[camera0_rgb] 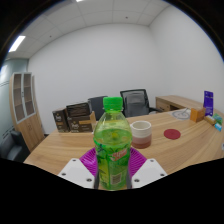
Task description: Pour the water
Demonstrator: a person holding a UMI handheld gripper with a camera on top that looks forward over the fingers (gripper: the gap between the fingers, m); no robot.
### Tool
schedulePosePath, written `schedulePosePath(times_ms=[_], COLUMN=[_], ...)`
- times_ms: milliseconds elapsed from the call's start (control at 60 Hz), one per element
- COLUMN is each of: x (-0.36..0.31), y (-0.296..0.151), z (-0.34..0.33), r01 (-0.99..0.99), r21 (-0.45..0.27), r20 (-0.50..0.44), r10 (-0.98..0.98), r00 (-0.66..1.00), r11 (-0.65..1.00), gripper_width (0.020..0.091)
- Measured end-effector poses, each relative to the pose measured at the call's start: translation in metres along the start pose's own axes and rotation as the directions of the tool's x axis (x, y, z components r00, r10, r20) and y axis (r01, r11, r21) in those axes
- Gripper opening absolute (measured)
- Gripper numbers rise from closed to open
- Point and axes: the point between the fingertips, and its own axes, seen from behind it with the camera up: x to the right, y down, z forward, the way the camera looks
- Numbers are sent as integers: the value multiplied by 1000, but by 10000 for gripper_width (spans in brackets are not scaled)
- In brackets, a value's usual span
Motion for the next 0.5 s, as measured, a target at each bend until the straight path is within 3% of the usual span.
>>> schedulePosePath(times_ms=[200,333,500], x=[-38,-44,-40], y=[-28,-52,-83], z=[42,78,110], r01=[-413,-690,-923], r21=[-97,-147,-137], r20=[69,45,26], r10=[420,702,933], r00=[905,711,359], r11=[906,709,359], gripper_width=[368,369,367])
